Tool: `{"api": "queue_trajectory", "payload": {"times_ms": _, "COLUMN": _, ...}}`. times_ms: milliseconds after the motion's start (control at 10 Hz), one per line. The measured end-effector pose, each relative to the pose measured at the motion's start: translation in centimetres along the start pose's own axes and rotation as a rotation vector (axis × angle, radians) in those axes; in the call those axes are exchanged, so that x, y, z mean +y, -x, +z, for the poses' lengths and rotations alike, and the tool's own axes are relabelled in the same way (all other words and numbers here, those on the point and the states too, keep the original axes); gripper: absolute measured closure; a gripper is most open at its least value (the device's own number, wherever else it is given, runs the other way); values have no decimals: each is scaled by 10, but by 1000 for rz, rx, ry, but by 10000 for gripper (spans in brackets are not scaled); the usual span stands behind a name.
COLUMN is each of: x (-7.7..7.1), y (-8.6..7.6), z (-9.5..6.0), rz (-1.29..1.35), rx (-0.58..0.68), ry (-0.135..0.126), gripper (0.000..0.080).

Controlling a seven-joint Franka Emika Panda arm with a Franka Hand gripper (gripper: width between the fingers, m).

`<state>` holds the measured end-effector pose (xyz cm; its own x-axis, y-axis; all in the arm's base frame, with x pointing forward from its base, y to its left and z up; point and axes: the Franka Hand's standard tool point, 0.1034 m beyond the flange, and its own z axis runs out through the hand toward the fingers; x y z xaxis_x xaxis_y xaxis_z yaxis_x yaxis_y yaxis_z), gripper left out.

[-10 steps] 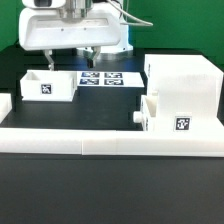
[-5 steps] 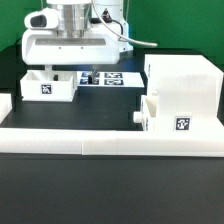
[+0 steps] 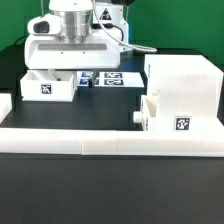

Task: Assemble drawer

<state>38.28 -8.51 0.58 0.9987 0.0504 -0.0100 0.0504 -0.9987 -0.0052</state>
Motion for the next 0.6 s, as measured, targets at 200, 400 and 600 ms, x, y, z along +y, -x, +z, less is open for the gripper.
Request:
{"api": "queue_trajectory", "payload": {"times_ms": 200, "x": 0, "y": 0, "z": 0, "rz": -2, "rx": 0, "ry": 0, "gripper": 394}}
{"api": "queue_trajectory", "payload": {"times_ms": 400, "x": 0, "y": 0, "z": 0, "rz": -3, "rx": 0, "ry": 0, "gripper": 742}}
{"api": "queue_trajectory", "payload": {"times_ms": 600, "x": 0, "y": 0, "z": 0, "rz": -3, "rx": -1, "ry": 0, "gripper": 757}}
